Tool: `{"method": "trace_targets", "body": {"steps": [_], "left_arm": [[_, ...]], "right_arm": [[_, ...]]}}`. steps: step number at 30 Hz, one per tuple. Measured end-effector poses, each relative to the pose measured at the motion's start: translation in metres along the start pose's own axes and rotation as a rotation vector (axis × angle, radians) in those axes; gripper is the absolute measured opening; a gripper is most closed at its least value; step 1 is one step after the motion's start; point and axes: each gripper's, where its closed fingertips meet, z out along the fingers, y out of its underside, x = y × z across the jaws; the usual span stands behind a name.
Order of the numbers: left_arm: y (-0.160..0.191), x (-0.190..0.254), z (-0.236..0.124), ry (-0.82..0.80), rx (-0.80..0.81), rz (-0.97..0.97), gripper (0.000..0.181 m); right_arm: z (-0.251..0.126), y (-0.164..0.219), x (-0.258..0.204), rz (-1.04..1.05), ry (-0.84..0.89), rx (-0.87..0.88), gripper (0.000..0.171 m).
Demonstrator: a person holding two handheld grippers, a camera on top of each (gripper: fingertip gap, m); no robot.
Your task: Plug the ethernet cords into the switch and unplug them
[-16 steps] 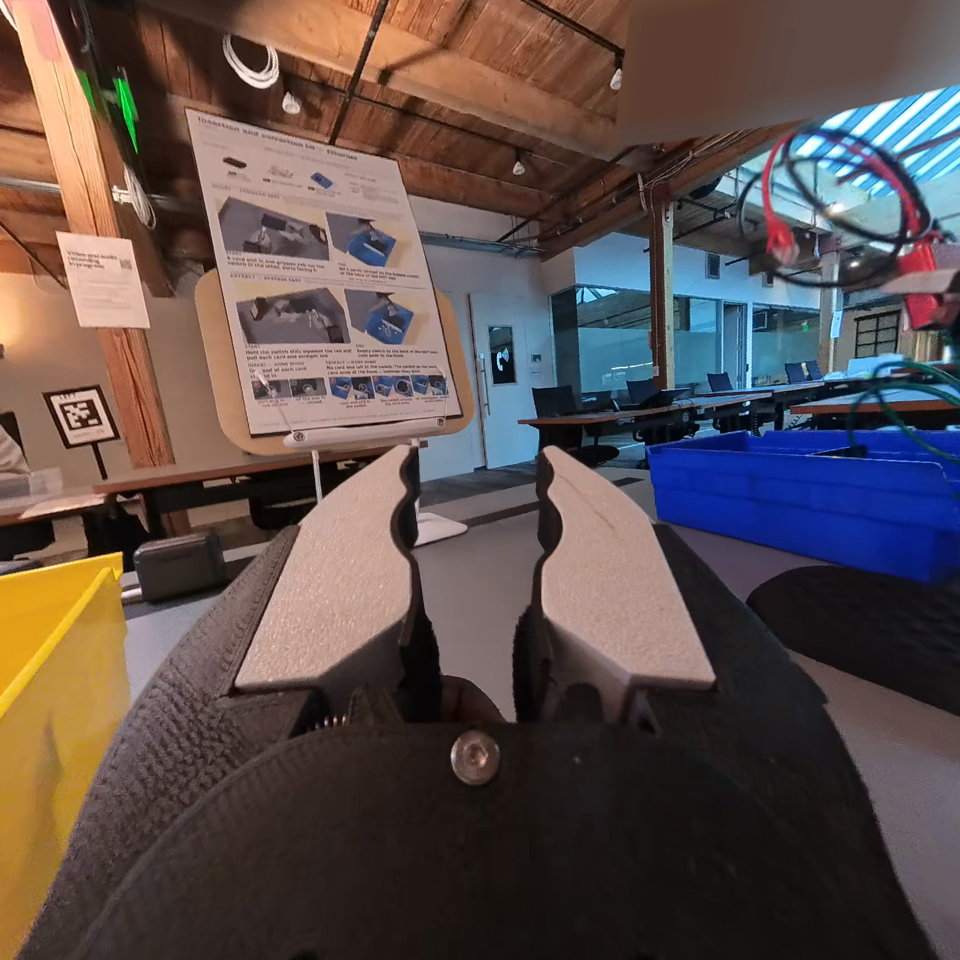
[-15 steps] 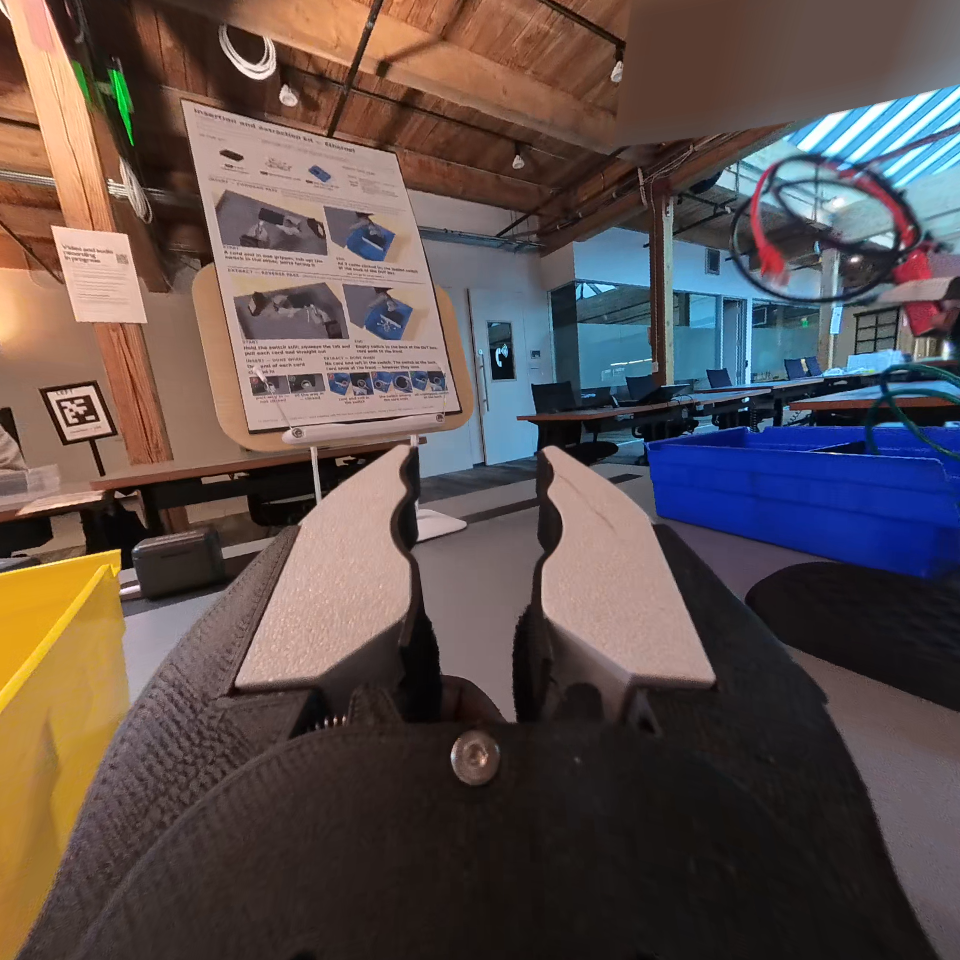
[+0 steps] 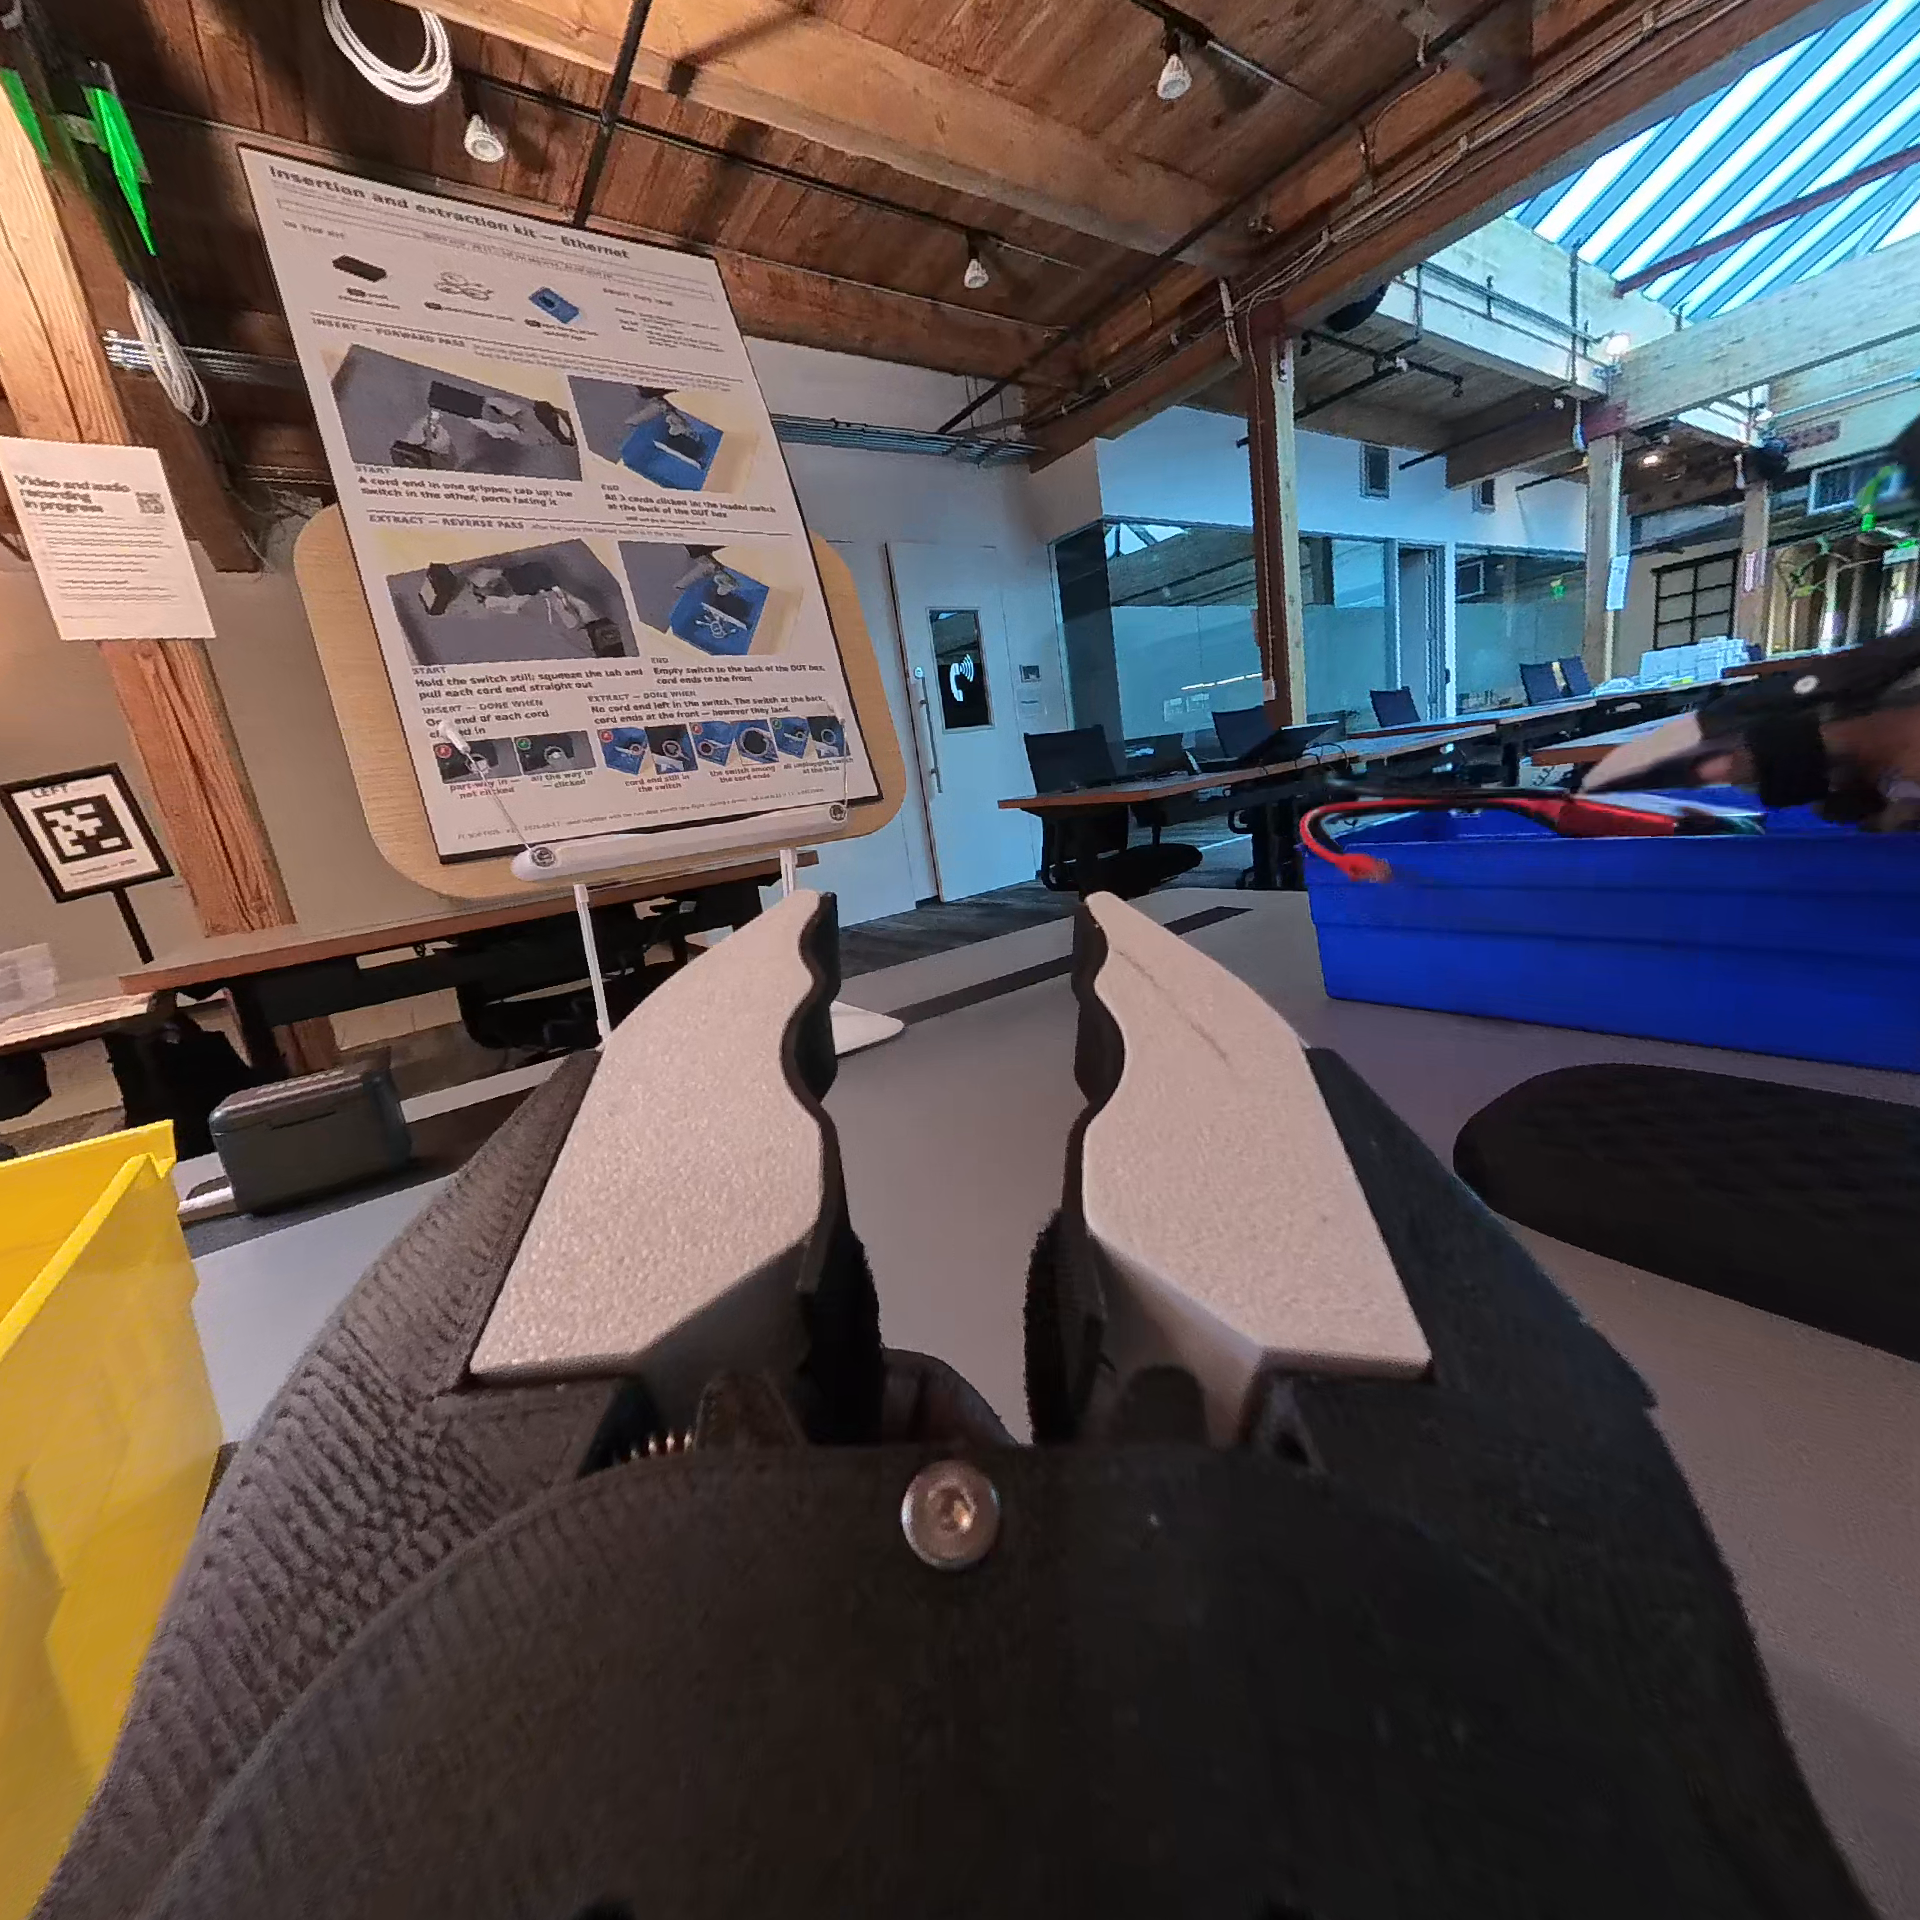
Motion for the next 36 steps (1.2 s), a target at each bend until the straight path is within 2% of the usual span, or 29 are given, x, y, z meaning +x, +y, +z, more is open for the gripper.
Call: {"method": "trace_targets", "body": {"steps": [1, 4, 7, 9, 11, 15, 16, 17, 19, 20, 25, 29, 36], "left_arm": [[0.0, 0.0, 0.0, -0.001, 0.0, 0.0, 0.043], [0.001, 0.0, 0.0, 0.0, -0.005, 0.001, 0.043], [0.001, 0.0, 0.0, 0.0, -0.007, 0.005, 0.043], [0.002, 0.0, 0.001, -0.003, -0.012, 0.005, 0.042], [0.003, 0.0, 0.001, -0.006, -0.018, 0.0, 0.042], [0.003, 0.001, 0.001, -0.006, -0.021, 0.001, 0.042], [0.004, 0.001, 0.002, -0.005, -0.024, 0.002, 0.042], [0.004, 0.001, 0.002, -0.003, -0.027, 0.003, 0.042], [0.005, 0.002, 0.002, 0.002, -0.03, 0.004, 0.042], [0.005, 0.002, 0.002, 0.002, -0.032, 0.003, 0.042], [0.005, 0.002, 0.002, 0.002, -0.032, -0.001, 0.041], [0.005, 0.003, 0.002, 0.007, -0.032, 0.0, 0.041], [0.006, 0.005, 0.002, 0.017, -0.036, 0.01, 0.041]], "right_arm": [[-0.006, -0.012, -0.005, 0.04, -0.054, 0.076, 0.088], [-0.035, -0.042, -0.009, 0.082, -0.138, 0.27, 0.087], [-0.063, -0.044, -0.016, -0.016, -0.206, 0.264, 0.084], [-0.077, -0.024, -0.031, -0.132, -0.325, 0.167, 0.082], [-0.089, 0.014, -0.038, -0.219, -0.416, -0.006, 0.087], [-0.106, 0.088, -0.028, -0.454, -0.452, -0.357, 0.093], [-0.104, 0.095, -0.025, -0.499, -0.438, -0.391, 0.083], [-0.101, 0.099, -0.026, -0.511, -0.435, -0.421, 0.067], [-0.097, 0.11, -0.036, -0.518, -0.483, -0.483, 0.025], [-0.094, 0.111, -0.041, -0.54, -0.491, -0.481, 0.016], [-0.059, 0.101, -0.064, -0.66, -0.394, -0.371, 0.016], [-0.025, 0.093, -0.096, -0.633, -0.372, -0.242, 0.017], [0.003, 0.092, -0.152, -0.659, -0.335, -0.276, 0.019]]}}
